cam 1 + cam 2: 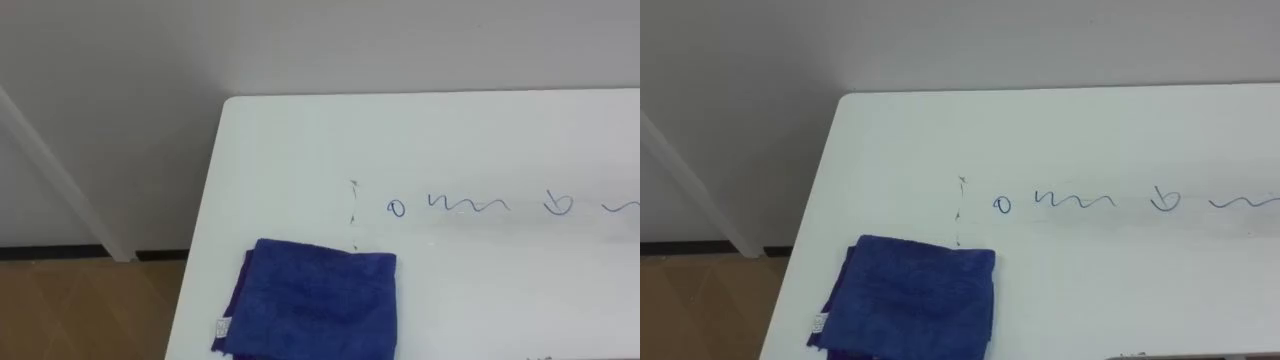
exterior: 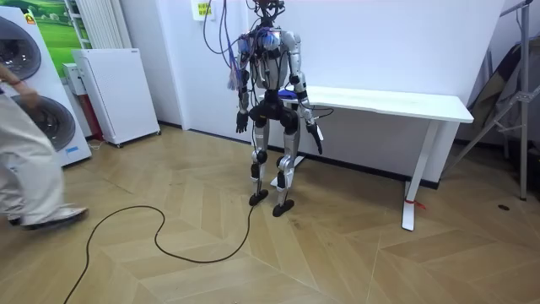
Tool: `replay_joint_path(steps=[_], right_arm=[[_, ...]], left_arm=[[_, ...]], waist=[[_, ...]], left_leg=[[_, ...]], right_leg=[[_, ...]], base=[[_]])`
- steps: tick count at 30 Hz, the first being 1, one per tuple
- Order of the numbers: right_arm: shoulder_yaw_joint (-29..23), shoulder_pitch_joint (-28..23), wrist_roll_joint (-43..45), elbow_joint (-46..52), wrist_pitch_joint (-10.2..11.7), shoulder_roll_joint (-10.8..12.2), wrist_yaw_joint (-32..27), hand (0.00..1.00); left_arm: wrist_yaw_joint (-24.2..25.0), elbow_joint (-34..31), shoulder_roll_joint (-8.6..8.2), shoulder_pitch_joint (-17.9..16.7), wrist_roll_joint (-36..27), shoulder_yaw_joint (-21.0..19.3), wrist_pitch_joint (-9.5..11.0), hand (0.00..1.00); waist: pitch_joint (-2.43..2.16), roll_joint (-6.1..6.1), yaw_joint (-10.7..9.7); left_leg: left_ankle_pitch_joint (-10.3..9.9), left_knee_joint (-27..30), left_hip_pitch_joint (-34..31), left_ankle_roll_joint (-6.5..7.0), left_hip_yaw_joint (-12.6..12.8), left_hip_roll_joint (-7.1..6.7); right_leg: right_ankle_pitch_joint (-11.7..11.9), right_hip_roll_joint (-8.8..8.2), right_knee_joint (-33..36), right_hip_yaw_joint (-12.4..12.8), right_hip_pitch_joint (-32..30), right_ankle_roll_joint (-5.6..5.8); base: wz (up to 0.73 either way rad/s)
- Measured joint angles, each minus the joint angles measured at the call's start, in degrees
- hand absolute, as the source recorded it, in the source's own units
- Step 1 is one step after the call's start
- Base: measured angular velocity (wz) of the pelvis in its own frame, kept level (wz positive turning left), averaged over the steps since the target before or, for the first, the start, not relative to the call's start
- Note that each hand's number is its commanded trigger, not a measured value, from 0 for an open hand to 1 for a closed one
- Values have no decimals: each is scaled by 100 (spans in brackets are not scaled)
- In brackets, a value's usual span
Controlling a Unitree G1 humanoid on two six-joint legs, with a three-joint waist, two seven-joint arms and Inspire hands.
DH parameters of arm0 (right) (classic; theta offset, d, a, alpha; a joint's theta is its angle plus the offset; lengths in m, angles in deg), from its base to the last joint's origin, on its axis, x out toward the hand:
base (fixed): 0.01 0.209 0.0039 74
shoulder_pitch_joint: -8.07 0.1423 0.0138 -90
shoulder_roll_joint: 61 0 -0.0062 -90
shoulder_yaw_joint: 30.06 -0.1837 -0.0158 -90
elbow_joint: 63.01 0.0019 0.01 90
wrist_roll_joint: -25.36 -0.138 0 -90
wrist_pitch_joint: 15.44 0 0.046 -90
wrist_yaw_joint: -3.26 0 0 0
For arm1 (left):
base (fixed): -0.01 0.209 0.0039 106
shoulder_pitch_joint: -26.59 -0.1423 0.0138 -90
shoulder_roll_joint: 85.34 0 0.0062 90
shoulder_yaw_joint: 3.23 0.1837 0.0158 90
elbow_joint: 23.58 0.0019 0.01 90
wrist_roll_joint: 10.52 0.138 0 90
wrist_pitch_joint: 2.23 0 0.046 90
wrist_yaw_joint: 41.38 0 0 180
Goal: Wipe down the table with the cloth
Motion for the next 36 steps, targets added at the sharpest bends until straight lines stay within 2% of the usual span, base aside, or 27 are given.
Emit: replay_joint_path(steps=[6,13,16,22,25,27,29,31,33,36], right_arm=[[6,0,-29,7,0,0,10,0],[56,-6,-207,21,-7,2,54,0],[53,-11,-585,9,-16,4,45,0],[-32,-34,-1881,-180,-57,25,-170,0],[-535,-123,-2645,-327,-54,22,-303,0],[-1069,-138,-3199,-449,-50,16,-414,0],[-1701,-208,-3987,-511,-53,-11,-581,0],[-2172,-276,-4526,-494,-53,-38,-717,0],[-2530,-357,-5087,-475,-57,-134,-949,0],[-2923,-320,-5185,-139,-66,-260,-1353,0]], left_arm=[[32,-1,1,4,1,0,0,0],[42,1,3,-8,14,5,-20,0],[43,21,1,-28,-6,4,-53,0],[58,65,-4,-54,-13,-11,-65,0],[56,44,-27,-59,3,-234,-100,0],[44,44,-25,-112,1,-476,-109,0],[15,35,-16,-139,-5,-889,-118,0],[-24,6,-2,-148,-5,-1125,-132,0],[-67,-122,40,-181,-8,-1216,-141,0],[-129,-298,85,-233,-11,-1255,-121,0]], waist=[[-13,-43,5],[-1,-80,20],[0,-81,18],[-10,-94,-3],[-12,-99,-45],[-11,-104,-167],[-8,-120,-312],[-10,-138,-368],[-20,-180,-422],[-28,-232,-479]], left_leg=[[0,2,3,0,1,0],[0,-10,15,0,5,0],[0,-28,13,0,27,4],[0,-53,21,0,23,-2],[0,-54,43,0,27,-5],[-1,-65,116,1,24,-9],[-28,-67,164,-9,24,3],[-36,-73,195,-20,32,5],[-51,-79,218,-26,79,10],[-63,-84,206,-27,172,5]], right_leg=[[0,-4,-1,-1,-2,0],[0,-5,1,1,-1,0],[-1,-4,0,4,-23,0],[-4,-2,-20,45,-13,3],[-6,-5,-40,46,22,5],[-8,-4,-84,36,113,9],[-34,10,-86,38,162,4],[-58,18,-68,72,167,1],[-70,32,-61,130,154,-4],[-65,49,-45,181,89,-8]], base=[[0],[0],[0],[0],[0],[0],[0],[-4],[-13],[-16]])
